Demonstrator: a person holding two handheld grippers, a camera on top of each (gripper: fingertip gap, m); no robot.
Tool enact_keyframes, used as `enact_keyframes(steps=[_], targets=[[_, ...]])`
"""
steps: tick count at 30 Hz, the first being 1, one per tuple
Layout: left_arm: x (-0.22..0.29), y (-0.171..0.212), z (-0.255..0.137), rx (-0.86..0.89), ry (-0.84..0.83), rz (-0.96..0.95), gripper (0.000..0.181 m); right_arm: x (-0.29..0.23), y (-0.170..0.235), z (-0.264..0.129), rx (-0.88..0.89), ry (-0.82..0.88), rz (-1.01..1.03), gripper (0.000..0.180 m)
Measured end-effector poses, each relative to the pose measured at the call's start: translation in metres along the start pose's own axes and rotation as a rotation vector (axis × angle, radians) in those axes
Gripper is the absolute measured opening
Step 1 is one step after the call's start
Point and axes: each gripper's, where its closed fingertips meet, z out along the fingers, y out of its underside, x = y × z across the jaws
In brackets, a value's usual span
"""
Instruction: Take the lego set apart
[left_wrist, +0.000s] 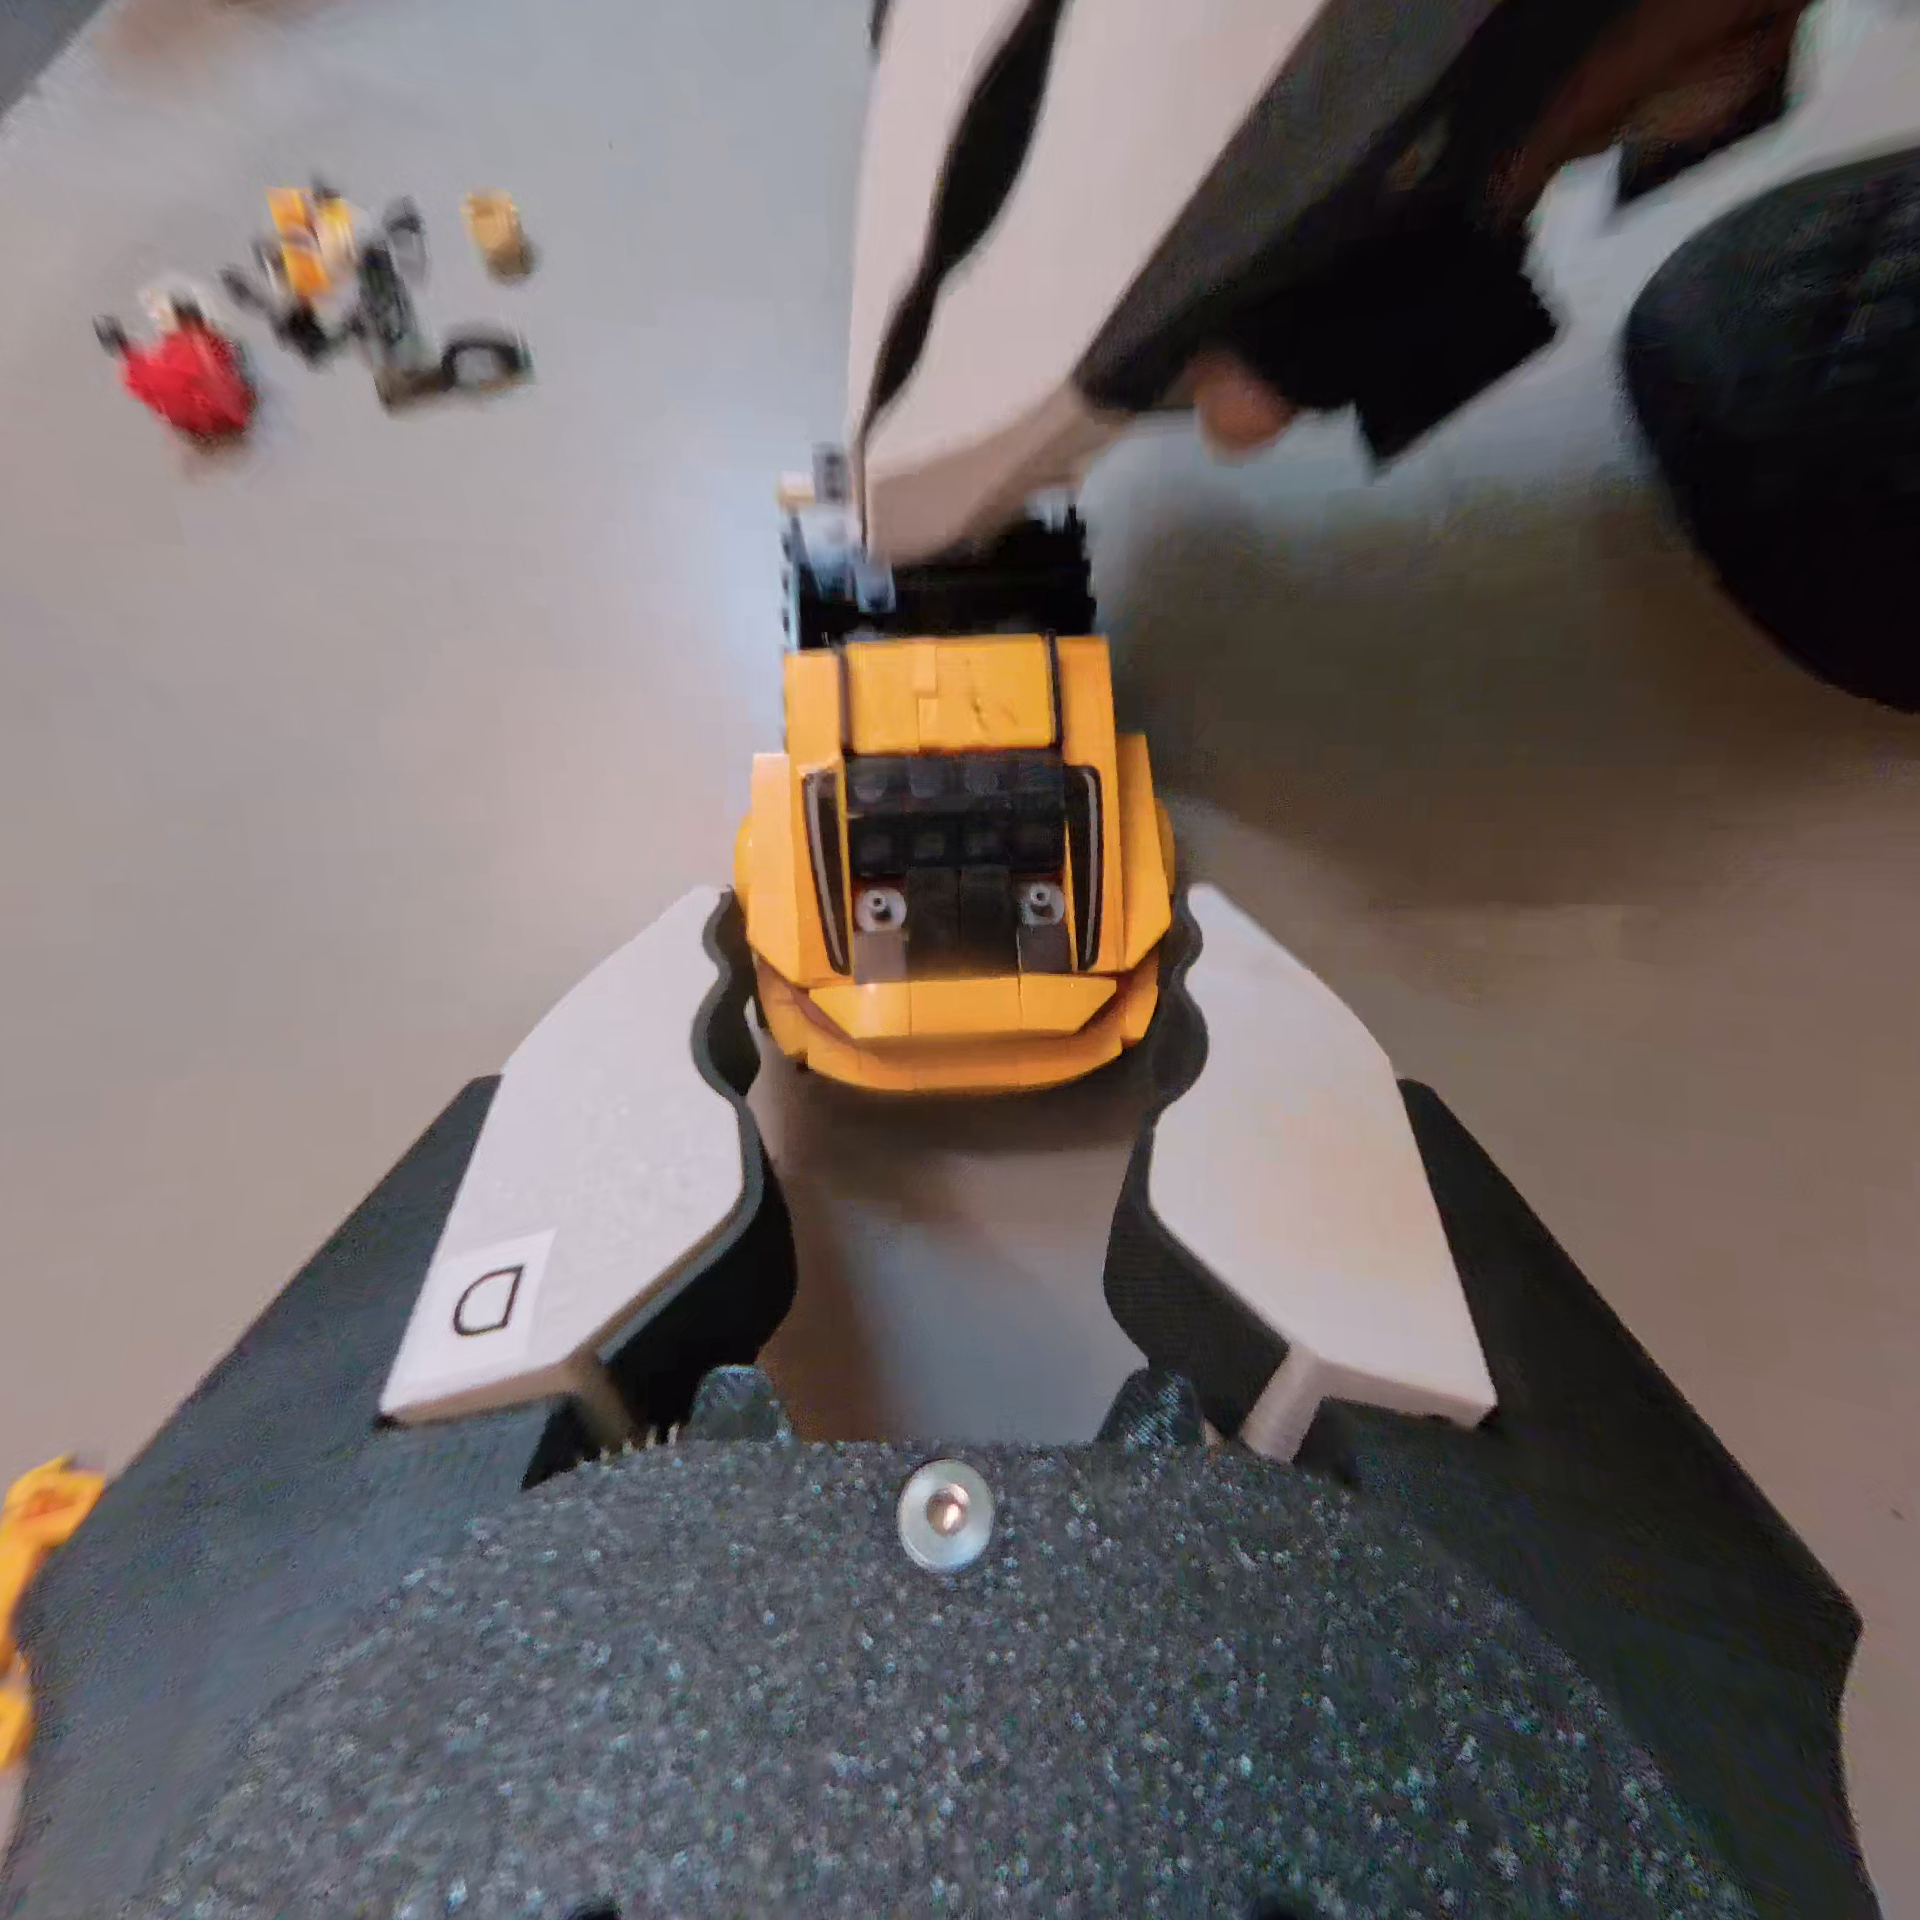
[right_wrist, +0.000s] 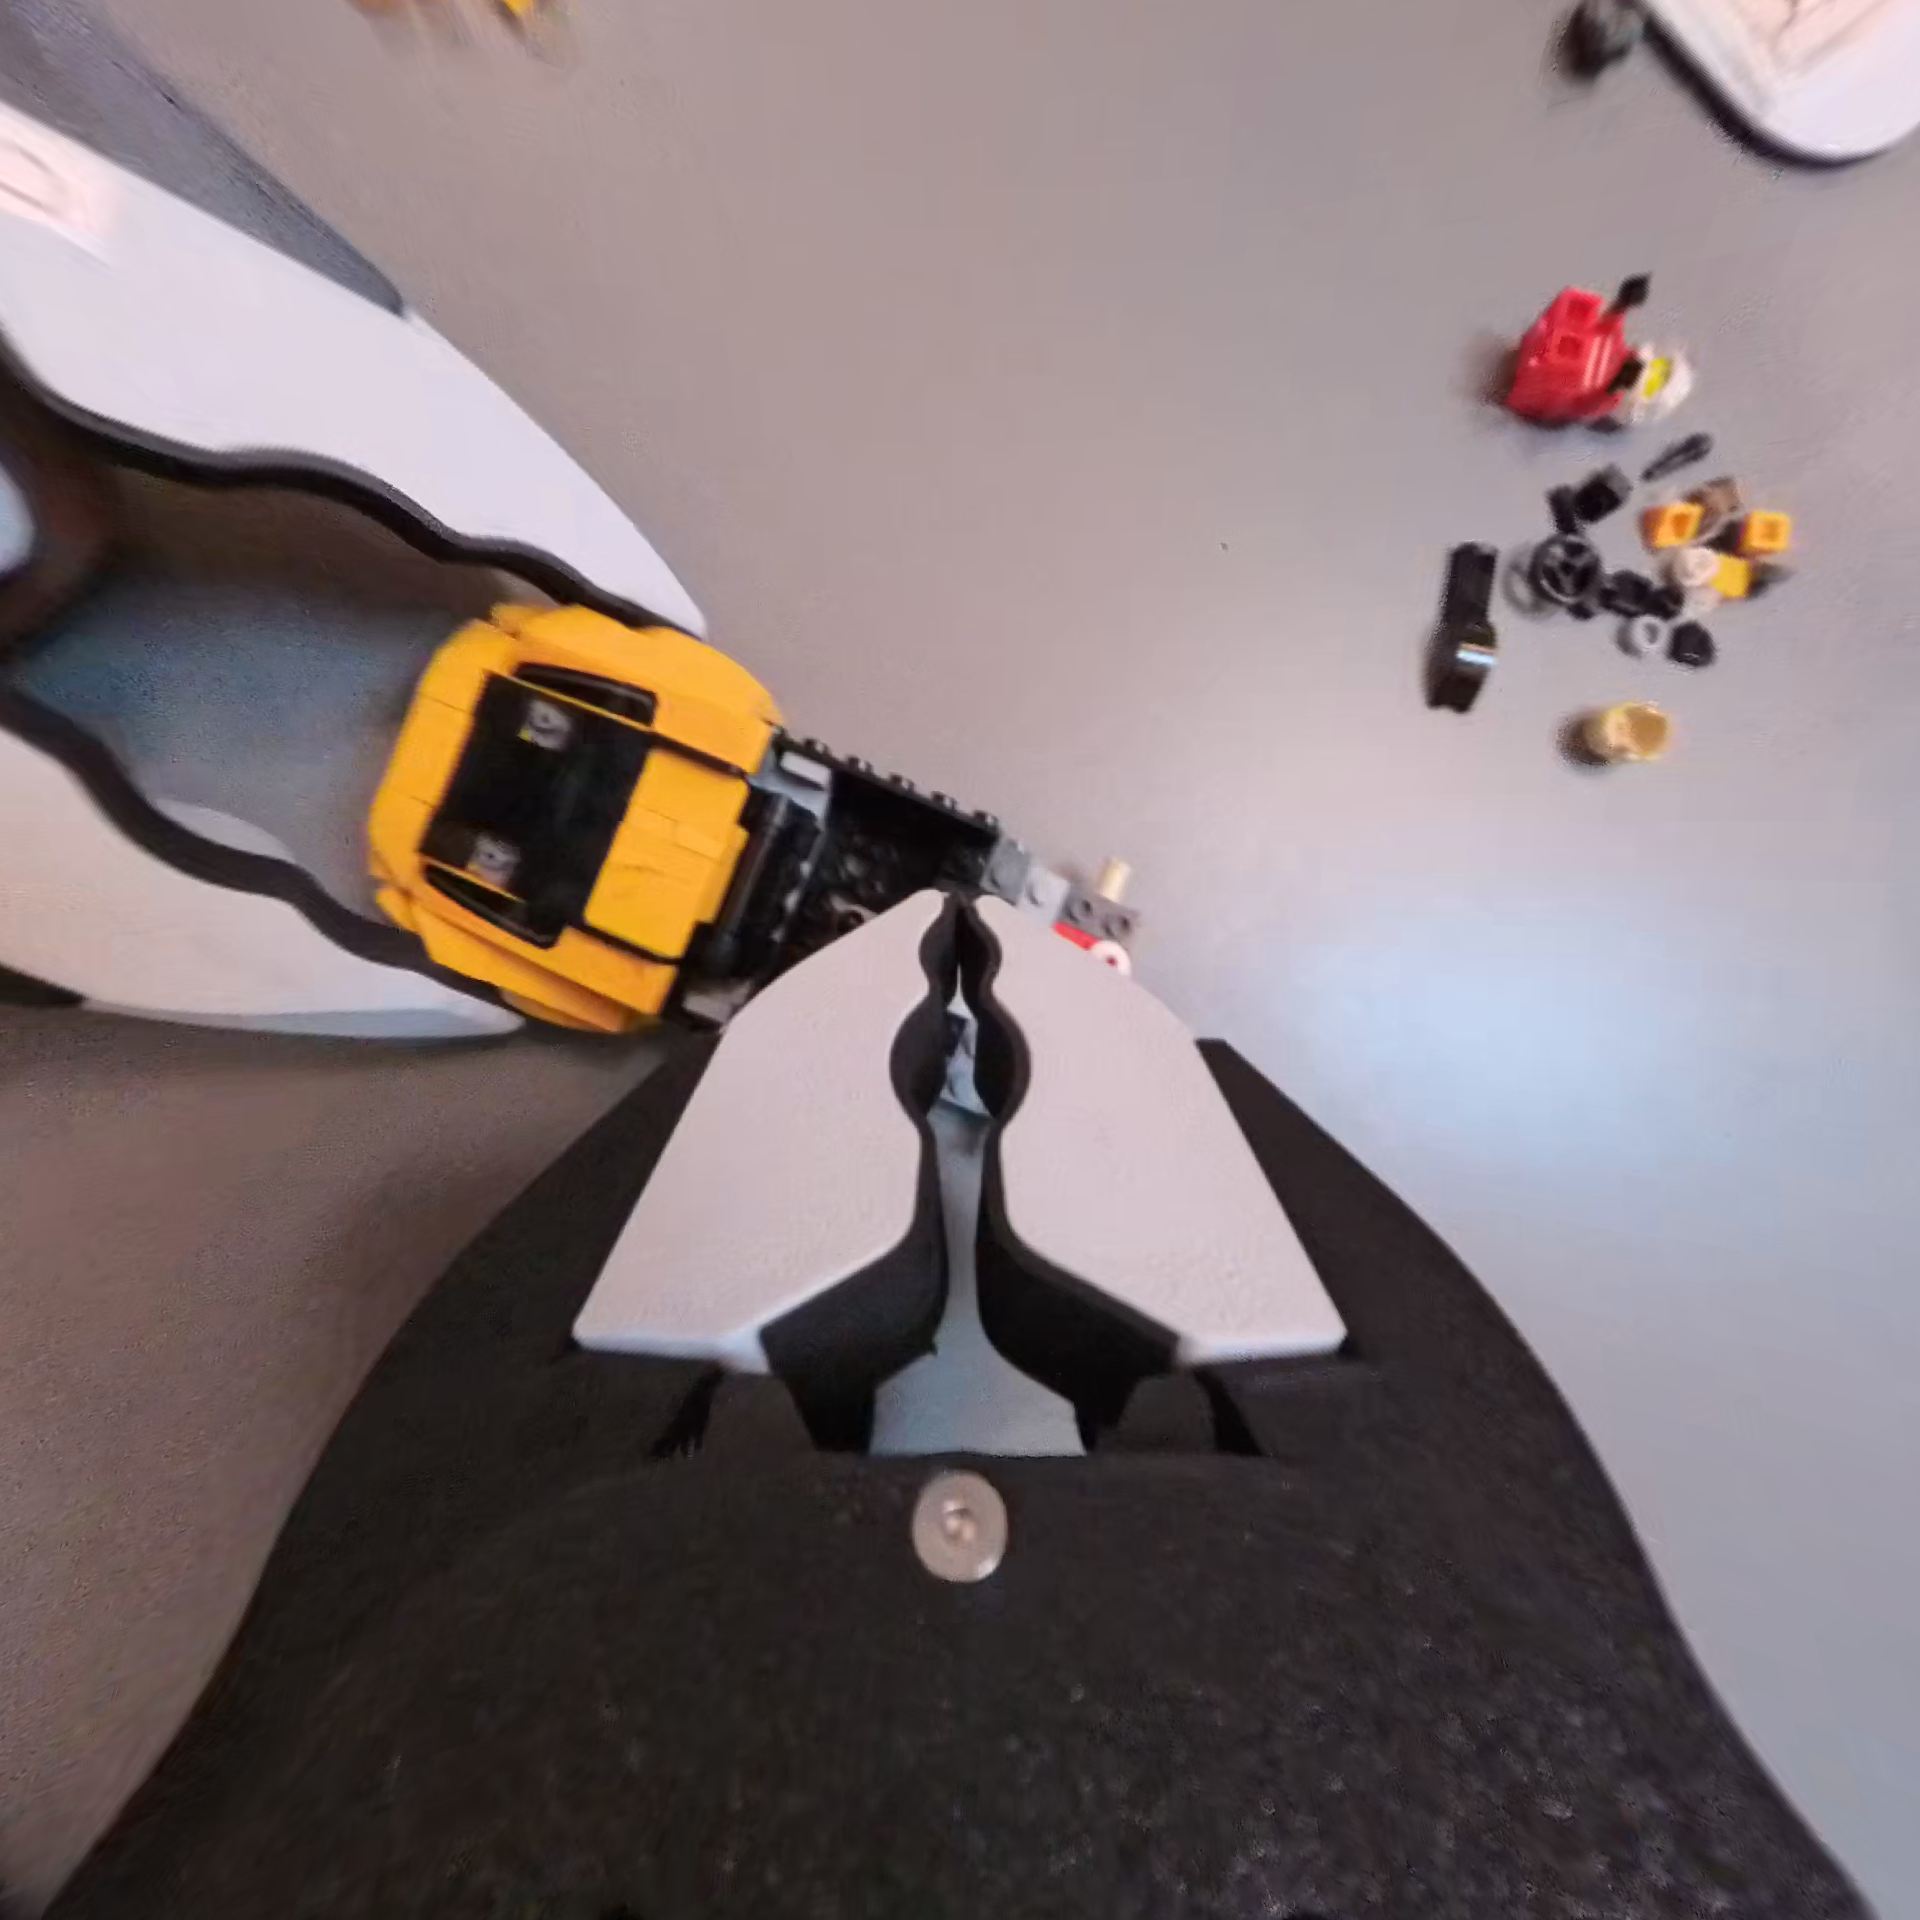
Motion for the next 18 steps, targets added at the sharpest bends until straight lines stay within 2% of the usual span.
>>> enact_keyframes(steps=[2,6,15,18], targets=[[0.002,0.0,0.0,0.009,0.016,-0.007,0.076,-0.007,0.001,-0.004,-0.014,-0.096,0.074,0.0],[-0.003,0.0,0.001,0.013,0.026,-0.049,0.076,0.01,-0.019,-0.026,0.108,-0.057,0.093,0.002],[-0.002,-0.001,0.001,0.035,0.048,-0.054,0.076,-0.03,-0.009,-0.021,0.089,-0.212,0.124,0.023],[-0.002,-0.001,0.003,0.042,0.048,-0.022,0.09,-0.034,-0.009,-0.02,0.098,-0.224,0.14,0.027]])
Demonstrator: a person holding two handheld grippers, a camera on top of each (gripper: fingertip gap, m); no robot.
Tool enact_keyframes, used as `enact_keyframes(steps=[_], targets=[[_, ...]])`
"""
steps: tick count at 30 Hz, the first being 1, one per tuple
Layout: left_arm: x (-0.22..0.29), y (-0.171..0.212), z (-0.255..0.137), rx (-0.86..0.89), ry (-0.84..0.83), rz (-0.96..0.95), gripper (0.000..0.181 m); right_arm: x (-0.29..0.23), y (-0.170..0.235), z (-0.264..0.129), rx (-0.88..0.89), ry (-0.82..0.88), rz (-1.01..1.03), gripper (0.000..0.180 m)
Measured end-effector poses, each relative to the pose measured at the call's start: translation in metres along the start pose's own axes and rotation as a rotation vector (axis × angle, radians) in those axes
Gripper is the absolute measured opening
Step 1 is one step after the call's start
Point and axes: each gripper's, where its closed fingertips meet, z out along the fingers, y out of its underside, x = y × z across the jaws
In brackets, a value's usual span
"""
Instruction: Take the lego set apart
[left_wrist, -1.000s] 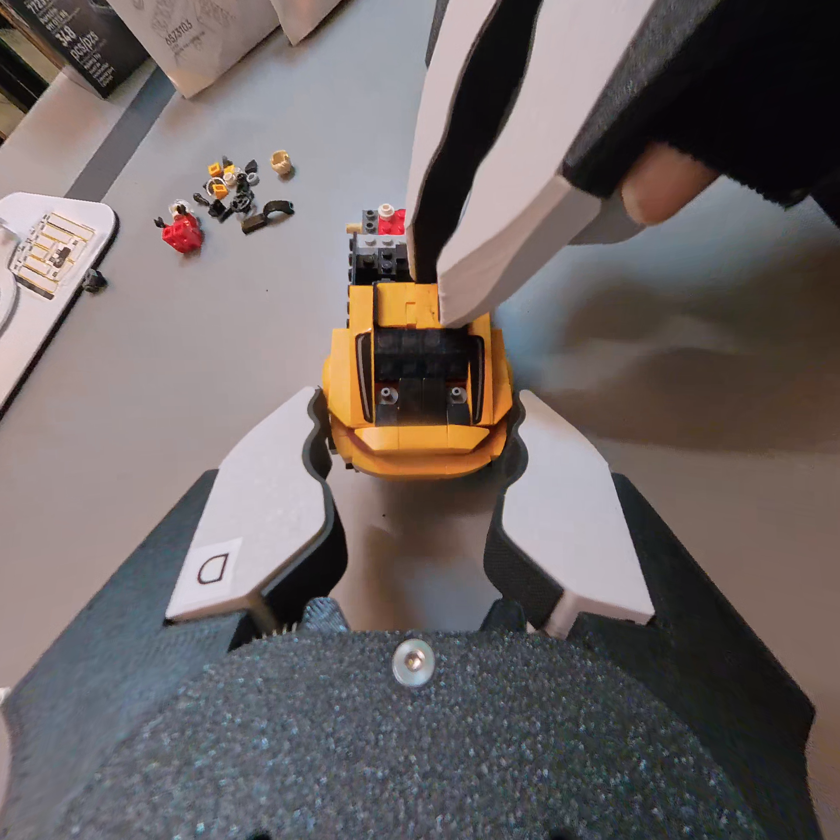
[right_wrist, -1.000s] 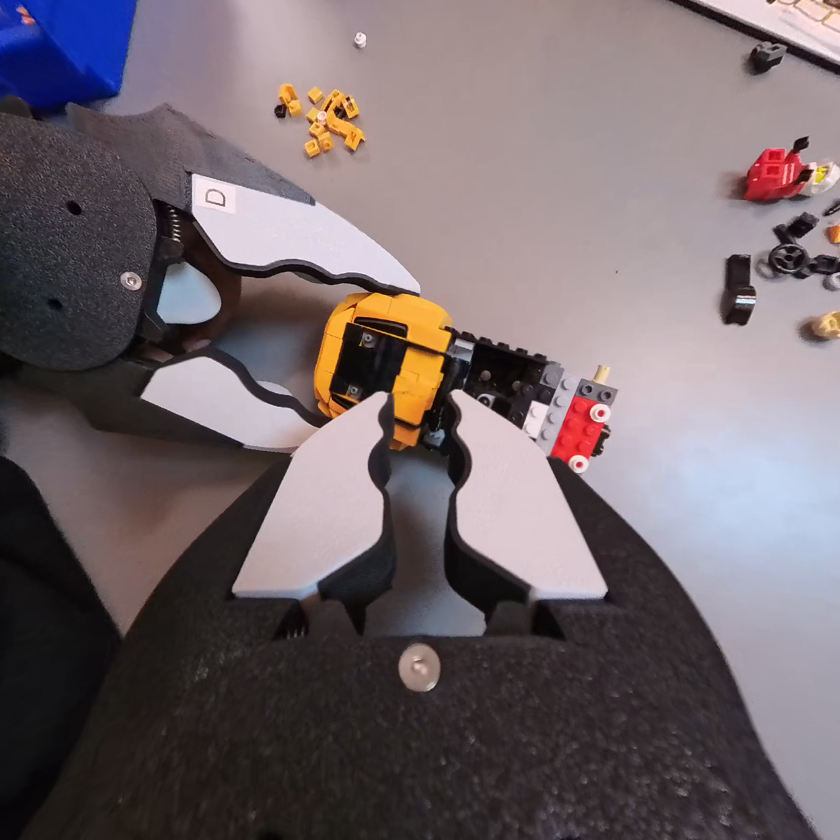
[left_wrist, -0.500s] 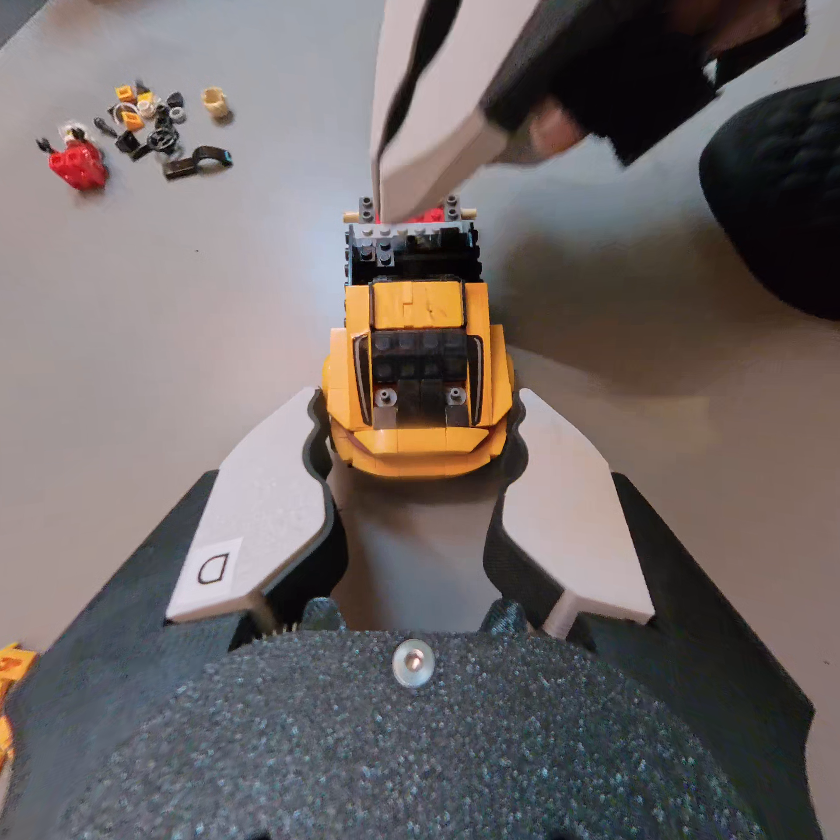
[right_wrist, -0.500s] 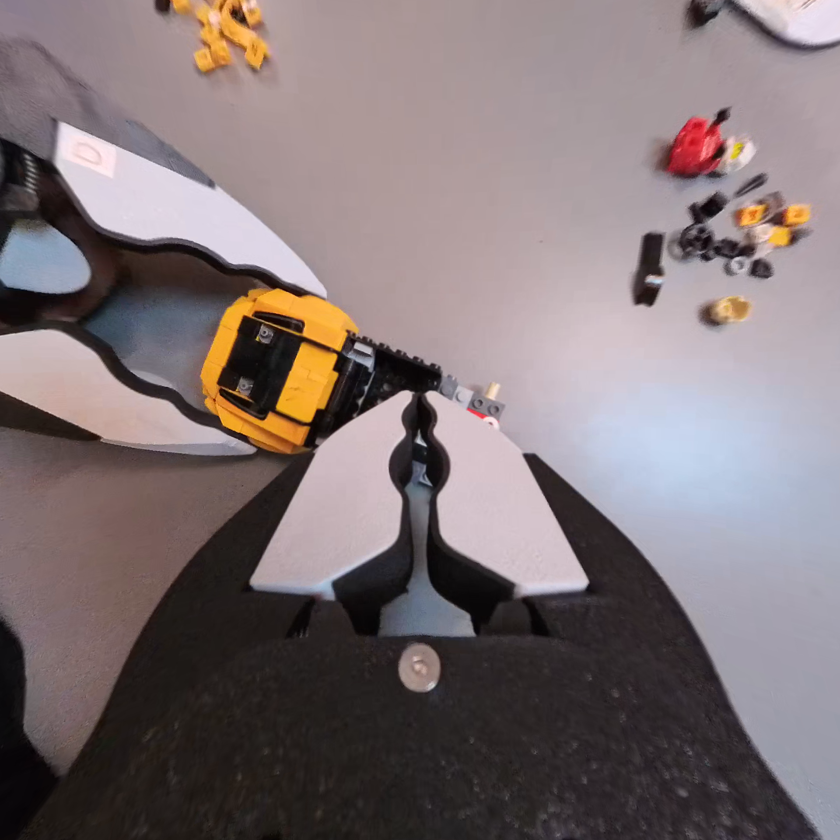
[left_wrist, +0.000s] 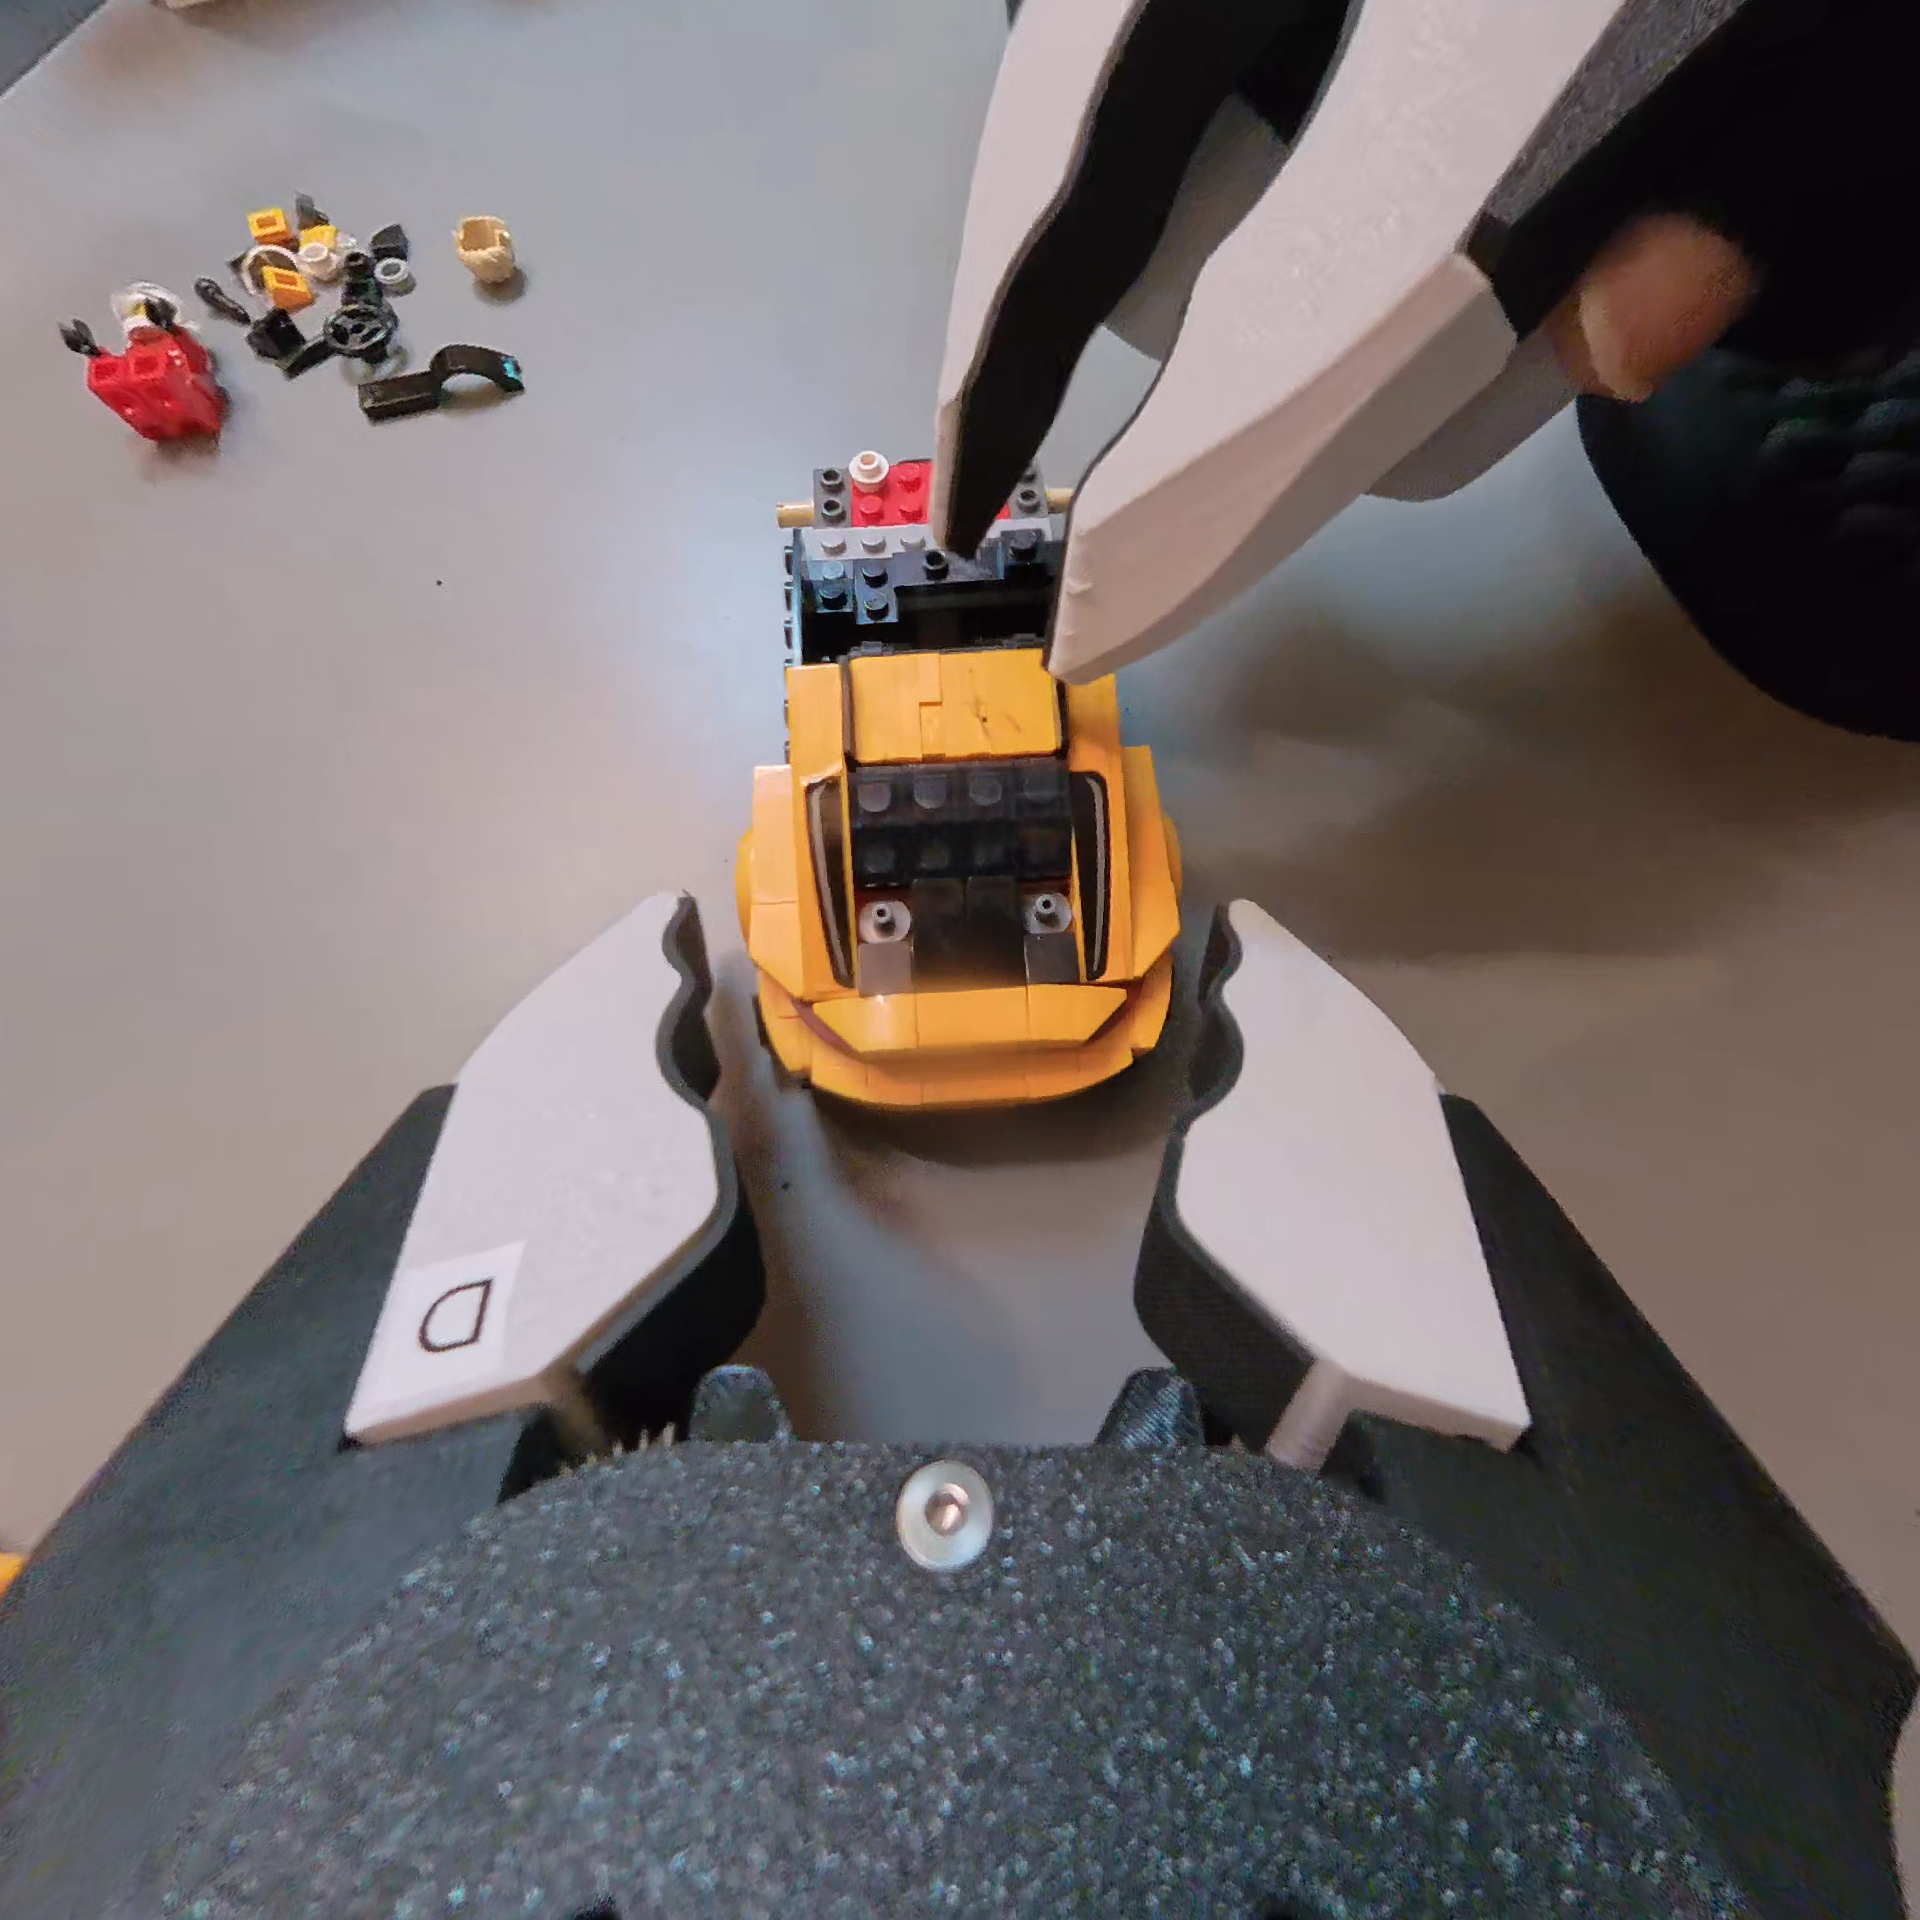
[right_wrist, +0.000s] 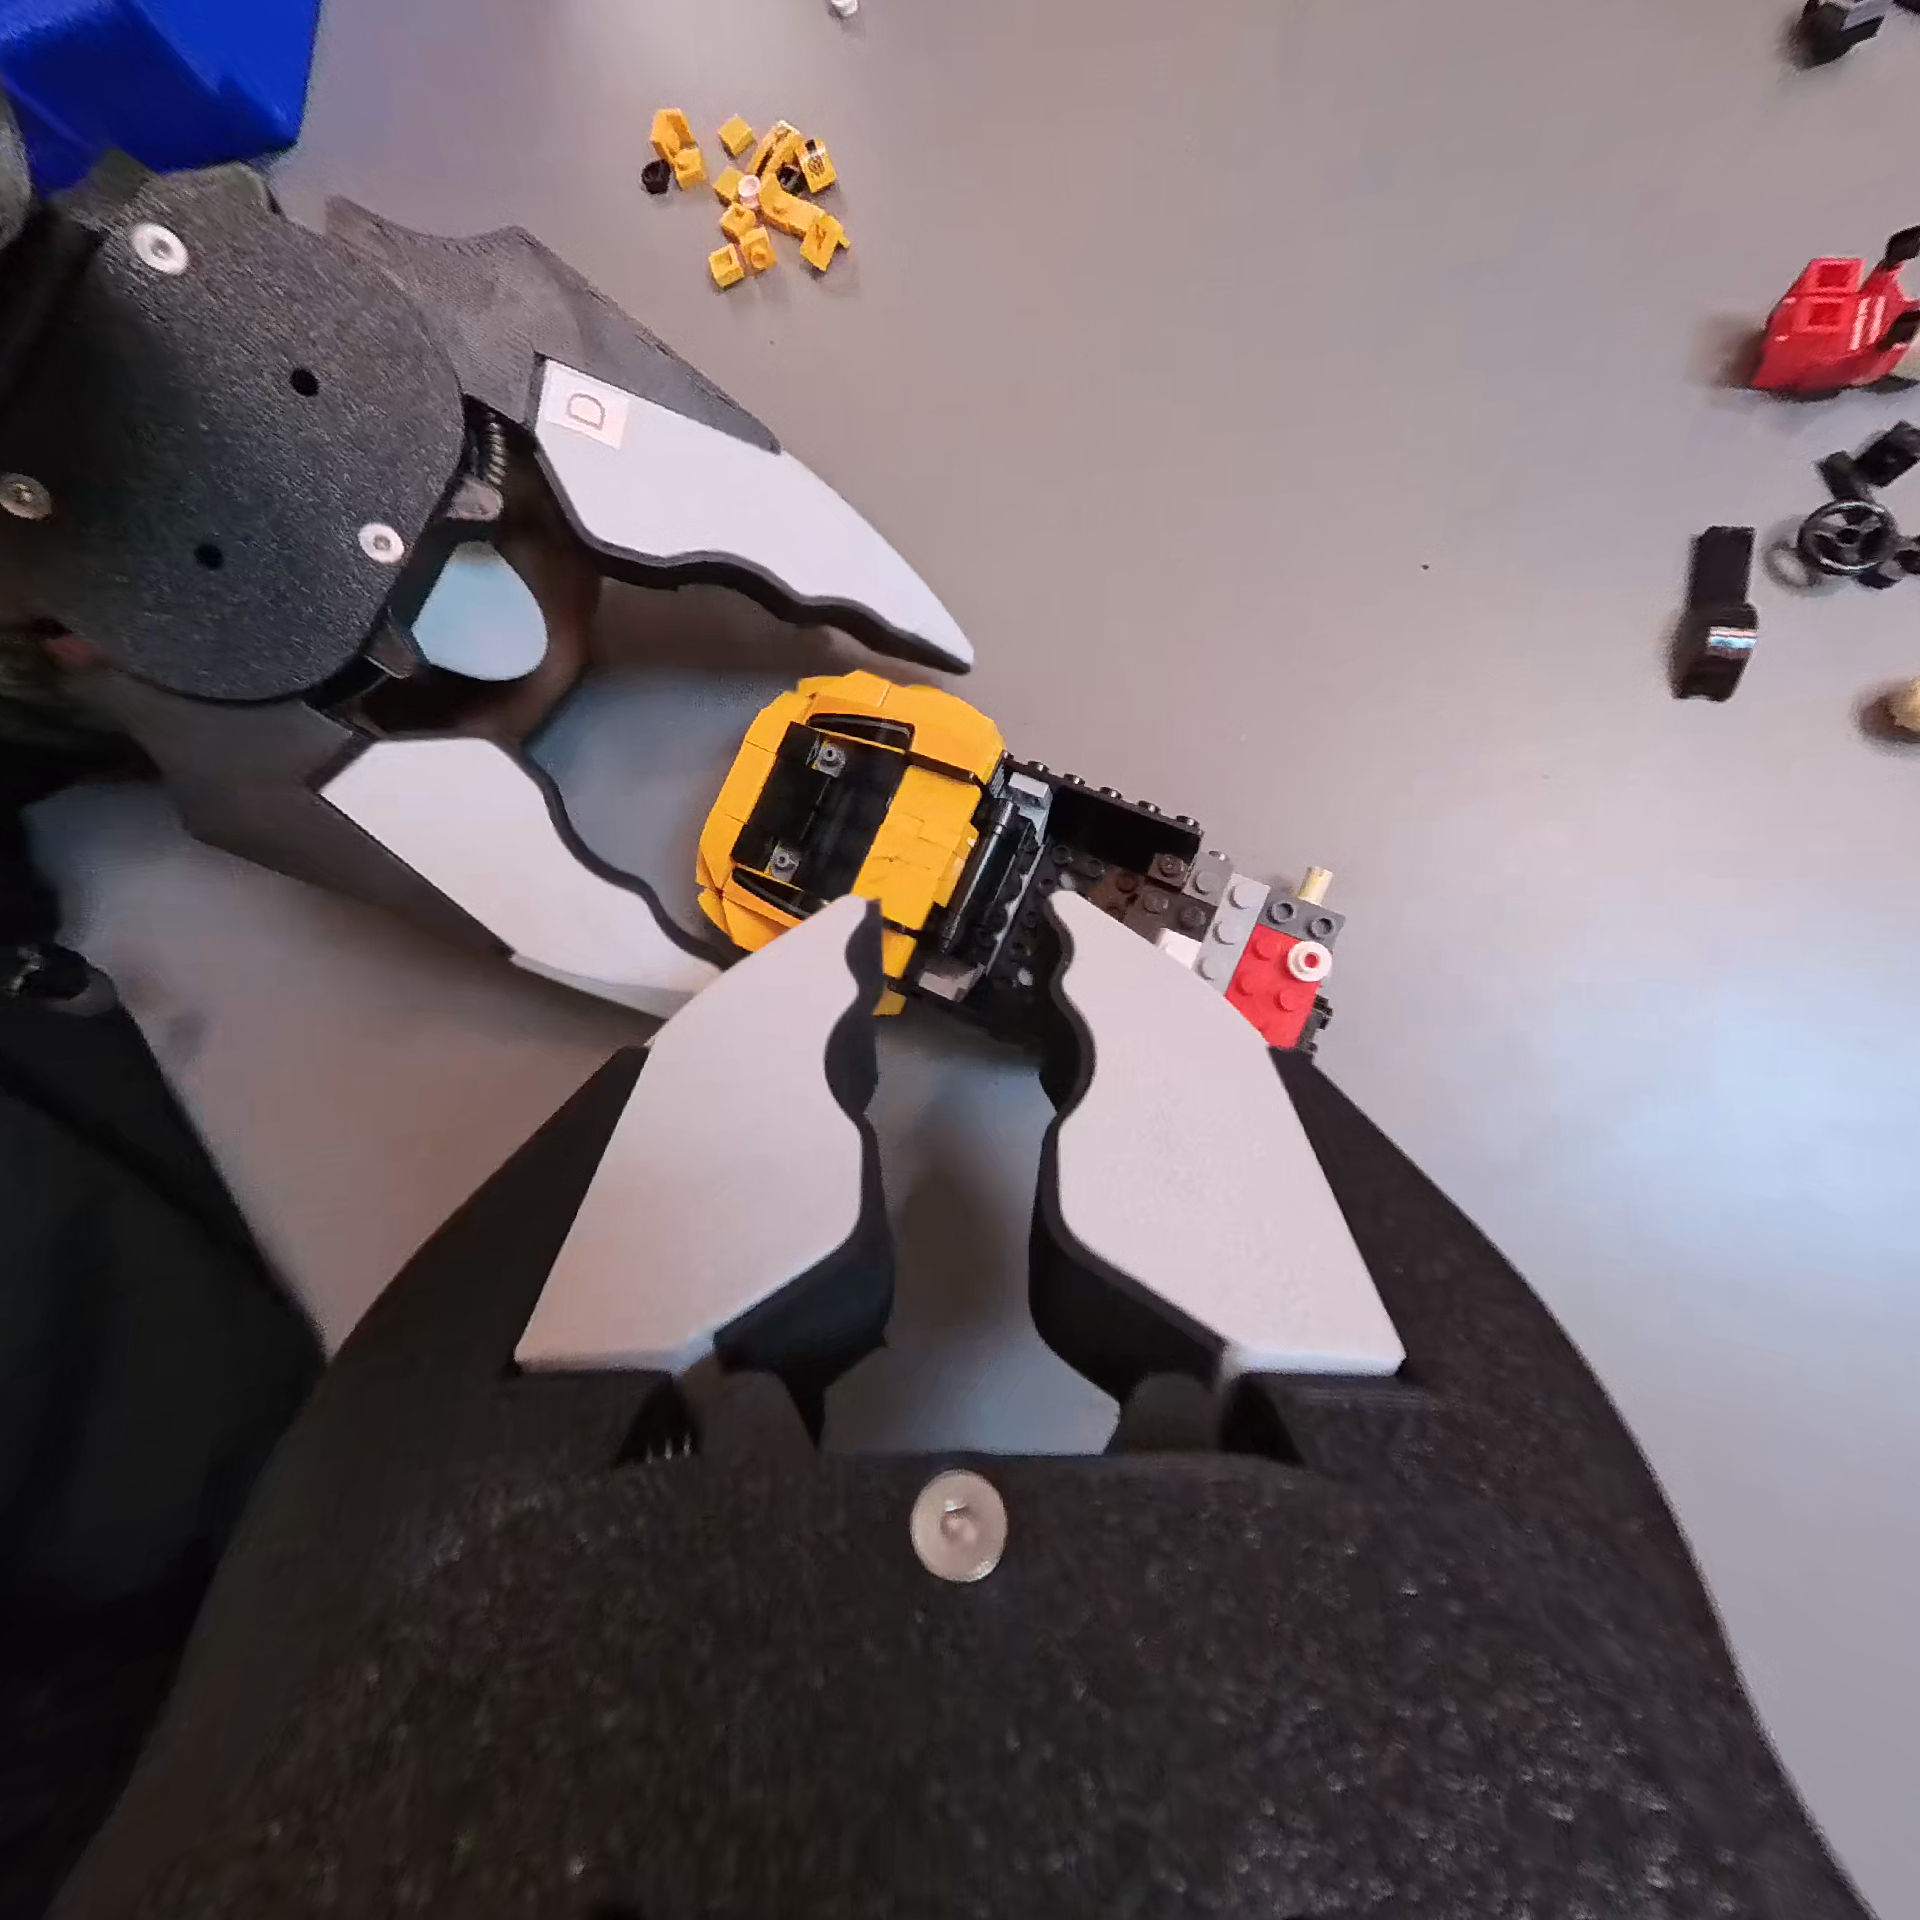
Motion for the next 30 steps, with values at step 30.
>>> enact_keyframes(steps=[30], targets=[[0.006,-0.005,-0.004,-0.004,-0.041,0.13,0.079,0.005,-0.001,-0.002,0.05,0.018,-0.003,0.017]])
